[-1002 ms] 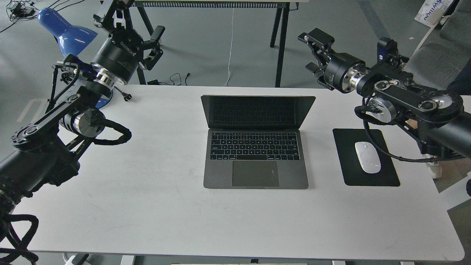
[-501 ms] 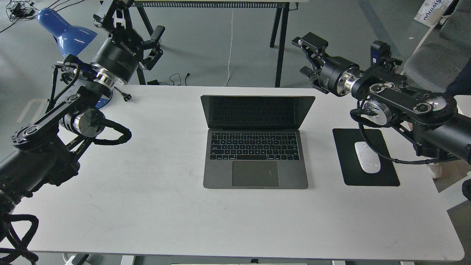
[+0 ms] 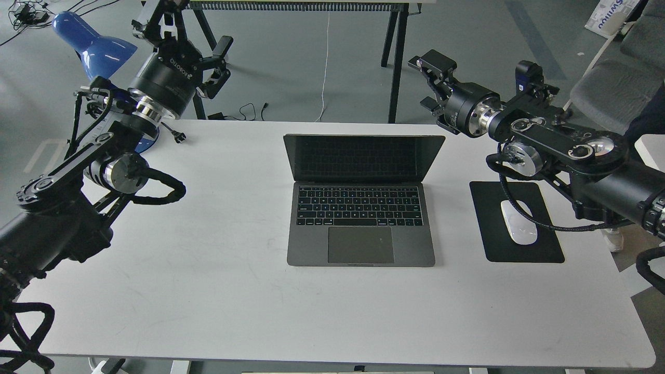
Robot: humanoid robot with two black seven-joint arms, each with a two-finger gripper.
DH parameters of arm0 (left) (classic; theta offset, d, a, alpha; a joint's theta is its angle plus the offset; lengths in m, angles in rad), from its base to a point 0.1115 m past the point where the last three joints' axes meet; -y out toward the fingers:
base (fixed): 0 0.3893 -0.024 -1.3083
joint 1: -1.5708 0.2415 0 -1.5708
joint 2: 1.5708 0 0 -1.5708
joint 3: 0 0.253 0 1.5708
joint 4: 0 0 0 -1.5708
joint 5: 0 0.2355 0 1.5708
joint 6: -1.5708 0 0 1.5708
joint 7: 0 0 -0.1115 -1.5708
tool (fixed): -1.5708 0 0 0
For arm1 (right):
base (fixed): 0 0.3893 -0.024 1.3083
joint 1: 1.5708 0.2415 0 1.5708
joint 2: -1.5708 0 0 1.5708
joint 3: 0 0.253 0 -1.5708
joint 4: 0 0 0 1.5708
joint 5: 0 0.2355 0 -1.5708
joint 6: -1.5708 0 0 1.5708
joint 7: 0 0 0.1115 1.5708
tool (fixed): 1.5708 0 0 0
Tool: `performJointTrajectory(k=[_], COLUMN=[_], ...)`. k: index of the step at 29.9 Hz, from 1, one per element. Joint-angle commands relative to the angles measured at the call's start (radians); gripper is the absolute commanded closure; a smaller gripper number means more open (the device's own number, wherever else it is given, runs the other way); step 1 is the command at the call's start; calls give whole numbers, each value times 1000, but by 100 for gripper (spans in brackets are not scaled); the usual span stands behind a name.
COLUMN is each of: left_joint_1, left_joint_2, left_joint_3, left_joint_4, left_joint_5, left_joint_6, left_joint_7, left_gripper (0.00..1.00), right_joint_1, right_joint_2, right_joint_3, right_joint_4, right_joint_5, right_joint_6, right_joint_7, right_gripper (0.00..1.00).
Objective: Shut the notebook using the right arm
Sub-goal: 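Push the right gripper against the laptop screen's back, tilting it down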
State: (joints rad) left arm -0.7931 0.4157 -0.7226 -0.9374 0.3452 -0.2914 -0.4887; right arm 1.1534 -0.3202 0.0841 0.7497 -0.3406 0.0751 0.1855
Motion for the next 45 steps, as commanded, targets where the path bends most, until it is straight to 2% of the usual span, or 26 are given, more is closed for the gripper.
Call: performJointTrajectory(k=[1, 15, 40, 45], left_joint_1=[0, 0, 0, 0], left_joint_2=[0, 0, 0, 0], left_joint_3=[0, 0, 0, 0], left_joint_4=[0, 0, 0, 0], left_joint_5=[0, 0, 0, 0], left_joint_6=[0, 0, 0, 0], left_joint_7=[0, 0, 0, 0], left_gripper=[0, 0, 0, 0], right_joint_1=[-4, -7, -11, -14], right_joint_2=[7, 7, -39, -80], right_joint_3=[-1, -63, -118, -119], right_joint_4=[0, 22, 181, 252], right_joint_5=[-1, 2, 3, 3], right_joint_6=[9, 15, 20, 20], right_joint_7=[0, -5, -18, -18], right_gripper=[0, 0, 0, 0])
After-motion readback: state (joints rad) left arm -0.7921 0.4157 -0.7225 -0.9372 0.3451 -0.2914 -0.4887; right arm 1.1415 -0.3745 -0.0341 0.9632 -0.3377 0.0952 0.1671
